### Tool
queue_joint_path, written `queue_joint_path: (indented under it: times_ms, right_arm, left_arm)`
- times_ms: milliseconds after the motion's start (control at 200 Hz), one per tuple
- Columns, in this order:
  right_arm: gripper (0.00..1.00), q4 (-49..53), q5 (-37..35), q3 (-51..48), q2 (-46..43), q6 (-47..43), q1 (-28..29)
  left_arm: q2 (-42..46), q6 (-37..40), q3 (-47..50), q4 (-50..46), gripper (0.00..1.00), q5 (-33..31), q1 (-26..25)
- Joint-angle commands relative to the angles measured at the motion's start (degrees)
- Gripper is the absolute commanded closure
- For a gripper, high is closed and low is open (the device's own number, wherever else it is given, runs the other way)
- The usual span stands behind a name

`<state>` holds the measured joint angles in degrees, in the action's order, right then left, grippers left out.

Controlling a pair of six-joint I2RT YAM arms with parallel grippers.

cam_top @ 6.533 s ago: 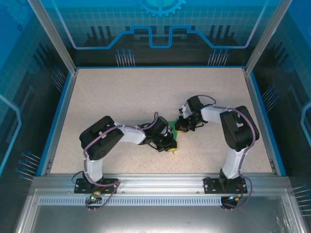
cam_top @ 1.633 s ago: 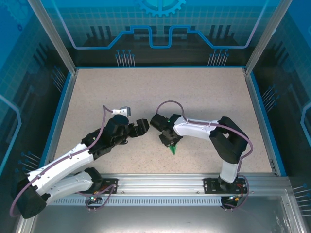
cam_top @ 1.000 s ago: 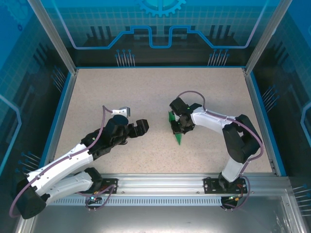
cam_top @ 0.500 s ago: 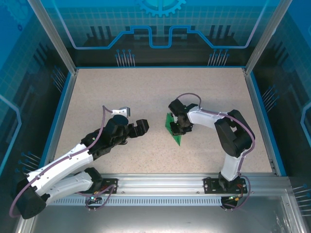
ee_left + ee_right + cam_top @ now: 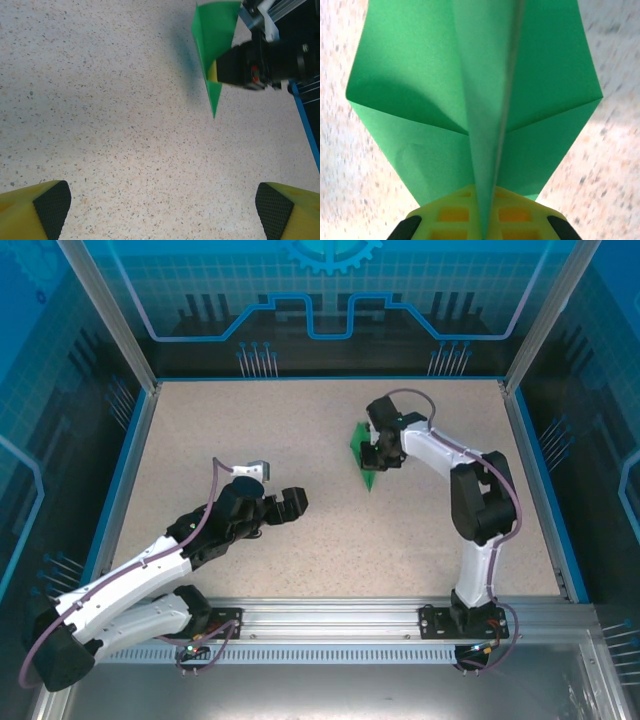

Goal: Fold a paper plane with a square sheet of paper (fold left side to right side)
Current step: Place the paper plane at the center of the table.

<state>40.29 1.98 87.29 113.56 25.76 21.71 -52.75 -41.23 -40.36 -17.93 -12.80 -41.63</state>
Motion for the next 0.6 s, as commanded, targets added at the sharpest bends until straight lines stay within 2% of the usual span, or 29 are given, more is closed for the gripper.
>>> queue_joint_path:
  times_ms: [0,285,595]
  right_arm:
    - [0.94,6.1,0.3,6.8,5.4,-1.1,-1.8]
    - [0.93,15.1,-2.3,23.1,17.4,-4.2,-2.1]
    - [0.91,16.6,-2.6,27.5,23.2,-5.2,-2.1]
  left_arm:
    - [0.4,2.8,-1.9,-1.8,0.01,1.8,0.3]
    - [-0.2,5.0,-2.6,-1.7,0.01,4.1,0.3]
    - [-1.5,5.8,-3.5,-1.6,0.01,5.2,0.2]
